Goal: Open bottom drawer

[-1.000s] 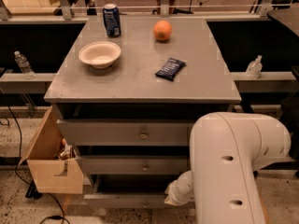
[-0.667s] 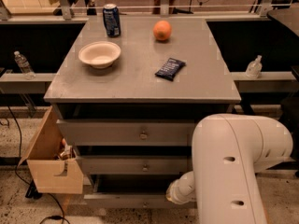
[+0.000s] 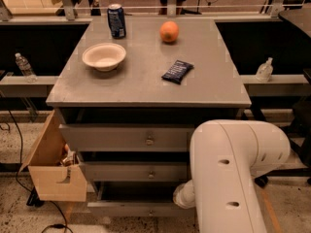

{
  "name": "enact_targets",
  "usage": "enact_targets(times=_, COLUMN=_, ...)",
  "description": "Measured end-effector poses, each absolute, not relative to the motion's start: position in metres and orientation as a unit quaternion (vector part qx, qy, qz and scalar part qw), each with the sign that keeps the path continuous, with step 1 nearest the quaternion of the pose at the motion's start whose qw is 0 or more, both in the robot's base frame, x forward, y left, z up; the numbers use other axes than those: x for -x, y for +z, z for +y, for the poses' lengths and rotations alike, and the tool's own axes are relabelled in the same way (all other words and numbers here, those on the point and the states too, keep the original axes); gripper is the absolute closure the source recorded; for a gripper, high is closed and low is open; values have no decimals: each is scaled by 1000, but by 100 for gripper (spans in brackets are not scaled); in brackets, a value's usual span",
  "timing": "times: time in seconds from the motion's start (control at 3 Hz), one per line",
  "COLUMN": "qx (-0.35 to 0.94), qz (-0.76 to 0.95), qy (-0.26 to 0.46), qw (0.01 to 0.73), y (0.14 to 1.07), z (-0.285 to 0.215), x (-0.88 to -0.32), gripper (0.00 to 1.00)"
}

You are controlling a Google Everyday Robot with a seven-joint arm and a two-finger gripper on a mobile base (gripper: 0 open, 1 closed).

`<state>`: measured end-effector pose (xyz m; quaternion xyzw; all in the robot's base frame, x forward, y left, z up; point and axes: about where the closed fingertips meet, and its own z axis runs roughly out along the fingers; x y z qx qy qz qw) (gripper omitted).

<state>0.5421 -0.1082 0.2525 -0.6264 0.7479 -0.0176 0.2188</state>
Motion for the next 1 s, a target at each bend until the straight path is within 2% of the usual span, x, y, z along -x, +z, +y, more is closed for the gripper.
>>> enact_targets(times=1.0, qx=617, qz=751, qy=-35, qw=233, y=215, z=-114, x=-567, gripper=100)
